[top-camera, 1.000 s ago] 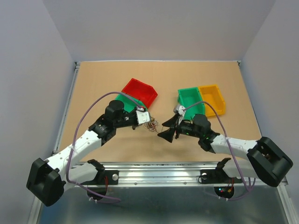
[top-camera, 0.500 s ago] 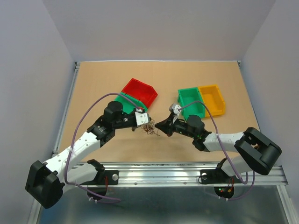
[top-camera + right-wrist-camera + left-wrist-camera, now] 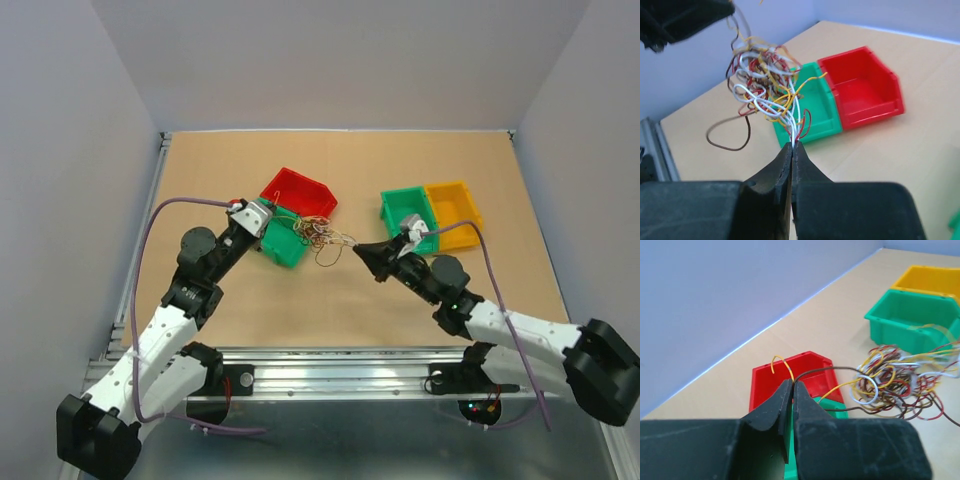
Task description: Untangle the cables
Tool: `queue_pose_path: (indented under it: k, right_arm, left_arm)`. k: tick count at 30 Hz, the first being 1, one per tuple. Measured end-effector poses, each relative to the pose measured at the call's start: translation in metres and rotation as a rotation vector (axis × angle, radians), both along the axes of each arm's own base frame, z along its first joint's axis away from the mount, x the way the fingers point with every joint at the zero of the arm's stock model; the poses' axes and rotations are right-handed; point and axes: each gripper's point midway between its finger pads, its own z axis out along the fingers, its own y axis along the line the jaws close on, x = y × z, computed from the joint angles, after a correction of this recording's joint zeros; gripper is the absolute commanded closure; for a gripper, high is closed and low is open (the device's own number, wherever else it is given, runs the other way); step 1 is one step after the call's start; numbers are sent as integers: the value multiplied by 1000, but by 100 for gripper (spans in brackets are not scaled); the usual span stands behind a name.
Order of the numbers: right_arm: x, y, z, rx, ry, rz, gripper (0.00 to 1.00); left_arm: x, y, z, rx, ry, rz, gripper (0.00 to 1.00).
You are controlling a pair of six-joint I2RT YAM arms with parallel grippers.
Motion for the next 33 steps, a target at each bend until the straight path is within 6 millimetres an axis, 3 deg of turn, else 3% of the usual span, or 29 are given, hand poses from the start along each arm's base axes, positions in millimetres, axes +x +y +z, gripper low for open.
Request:
queue_pose_path:
  k: [3, 8, 13, 18, 19, 20, 22, 23, 25, 27, 28, 29, 31, 33]
  right_arm:
    - [2, -27, 24, 50, 7, -121, 100]
    - [4, -93, 49, 181, 55, -400, 99]
    - [-8, -152, 56, 295, 75, -598, 99]
    - [-17, -187, 55, 369, 88, -711, 99]
    - [-18, -188, 53, 366, 90, -715, 100]
    - [-19, -187, 52, 359, 91, -710, 99]
    - [-19, -175, 47, 315, 89, -656, 99]
    - [-19, -167, 46, 291, 87, -622, 100]
    - [-17, -142, 36, 214, 95, -520, 99]
    - [-15, -109, 11, 93, 128, -400, 100]
    - [-14, -102, 3, 60, 142, -374, 99]
    - [-14, -92, -8, 18, 160, -333, 99]
    - [-17, -74, -30, -53, 196, -252, 100]
    - [-23, -61, -34, -67, 201, -178, 99]
  left_arm:
    - [15, 13, -7, -26, 37, 86, 95]
    - [25, 26, -13, -54, 74, 165, 95]
    - [28, 31, -6, -82, 58, 187, 95]
    - [27, 27, -7, -73, 61, 155, 93]
    - [24, 22, -9, -62, 62, 121, 90]
    - [19, 14, -12, -40, 63, 62, 71]
    - [4, -5, -18, 13, 60, -83, 55]
    - [-3, -13, -22, 34, 61, -138, 52]
    - [-22, -32, -32, 86, 68, -271, 42]
    - [-39, -47, -40, 127, 67, -384, 25]
    - [-43, -51, -43, 141, 65, -413, 20]
    - [-51, -57, -49, 161, 68, -461, 8]
    - [-59, -66, -59, 190, 87, -513, 5]
    - [-64, -74, -70, 221, 104, -554, 4]
